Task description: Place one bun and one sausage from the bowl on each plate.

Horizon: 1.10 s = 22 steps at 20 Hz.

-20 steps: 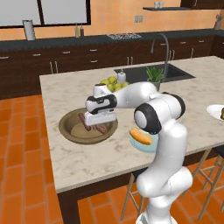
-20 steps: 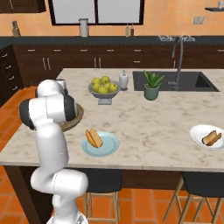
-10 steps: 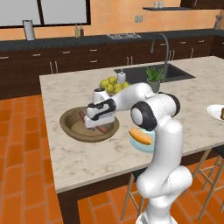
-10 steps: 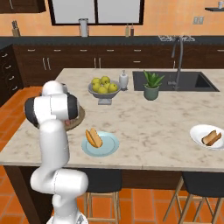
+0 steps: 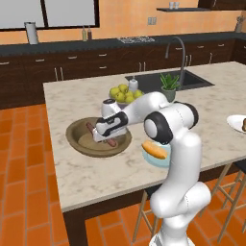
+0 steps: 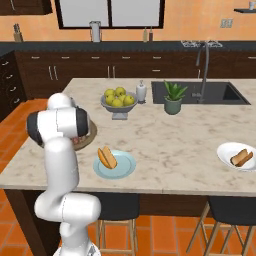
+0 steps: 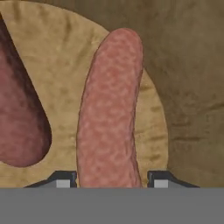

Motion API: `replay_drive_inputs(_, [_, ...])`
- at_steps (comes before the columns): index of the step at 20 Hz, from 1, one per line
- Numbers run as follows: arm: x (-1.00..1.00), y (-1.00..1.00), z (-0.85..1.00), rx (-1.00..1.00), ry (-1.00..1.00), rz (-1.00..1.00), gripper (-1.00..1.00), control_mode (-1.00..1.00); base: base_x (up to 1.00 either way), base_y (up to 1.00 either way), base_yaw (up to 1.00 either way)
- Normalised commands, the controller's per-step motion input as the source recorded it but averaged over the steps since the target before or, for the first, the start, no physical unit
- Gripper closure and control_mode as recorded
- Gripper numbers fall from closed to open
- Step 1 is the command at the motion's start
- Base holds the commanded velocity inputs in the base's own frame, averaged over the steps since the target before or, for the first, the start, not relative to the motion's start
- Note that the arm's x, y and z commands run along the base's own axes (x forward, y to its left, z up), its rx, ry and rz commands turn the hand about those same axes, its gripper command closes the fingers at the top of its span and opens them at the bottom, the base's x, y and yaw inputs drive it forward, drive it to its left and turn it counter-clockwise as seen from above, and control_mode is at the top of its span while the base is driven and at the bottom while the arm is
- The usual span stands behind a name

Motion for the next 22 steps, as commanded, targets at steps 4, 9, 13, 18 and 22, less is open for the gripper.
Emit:
replay_drive_inputs(4, [-0.27, 0.04, 0.39, 0.0, -0.11, 0.0, 1.0, -1.0, 0.0, 0.0, 0.0])
replay_drive_inputs(9, [-0.69, -0.14, 1.0, 0.0, -0.15, 0.0, 1.0, -1.0, 0.0, 0.0, 0.0])
replay_drive_inputs(13, [-0.64, -0.52, 0.89, 0.0, -0.13, -0.04, 1.0, -1.0, 0.0, 0.0, 0.0])
replay_drive_inputs(18, [-0.6, -0.91, 0.55, 0.08, -0.02, -0.14, 1.0, -1.0, 0.0, 0.0, 0.0])
replay_drive_inputs(22, [-0.53, -1.0, 0.18, 0.14, 0.01, -0.17, 1.0, -1.0, 0.0, 0.0, 0.0])
